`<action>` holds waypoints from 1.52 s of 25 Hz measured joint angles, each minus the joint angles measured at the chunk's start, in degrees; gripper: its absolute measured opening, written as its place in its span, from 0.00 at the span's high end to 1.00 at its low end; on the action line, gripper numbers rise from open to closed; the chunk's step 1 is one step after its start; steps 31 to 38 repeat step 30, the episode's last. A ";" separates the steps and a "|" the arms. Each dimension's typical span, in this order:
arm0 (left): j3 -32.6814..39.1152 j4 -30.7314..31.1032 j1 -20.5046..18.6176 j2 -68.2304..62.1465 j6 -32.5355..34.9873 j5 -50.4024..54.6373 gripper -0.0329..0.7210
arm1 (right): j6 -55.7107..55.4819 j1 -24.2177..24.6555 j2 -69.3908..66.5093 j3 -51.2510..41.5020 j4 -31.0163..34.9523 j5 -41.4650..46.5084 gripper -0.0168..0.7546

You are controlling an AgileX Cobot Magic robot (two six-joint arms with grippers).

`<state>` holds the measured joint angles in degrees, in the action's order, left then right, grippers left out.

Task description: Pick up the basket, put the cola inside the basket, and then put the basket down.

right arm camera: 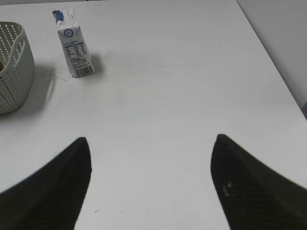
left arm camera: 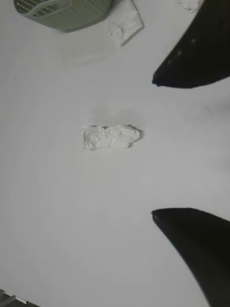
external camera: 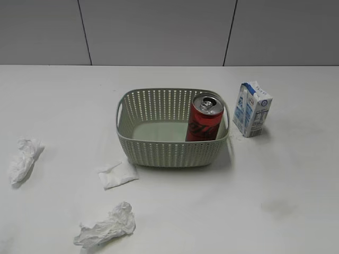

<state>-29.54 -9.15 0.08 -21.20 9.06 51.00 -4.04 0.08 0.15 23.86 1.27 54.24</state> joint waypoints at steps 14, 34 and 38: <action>0.15 6.17 0.00 15.28 -4.64 9.04 0.18 | 0.00 0.00 0.00 0.00 0.06 -0.04 0.21; 0.63 8.66 0.36 21.49 -8.36 8.99 0.20 | 0.00 0.00 0.00 -0.05 0.08 -0.04 0.21; 0.63 8.66 0.36 21.49 -8.36 8.99 0.20 | 0.00 0.00 0.00 -0.05 0.08 -0.04 0.21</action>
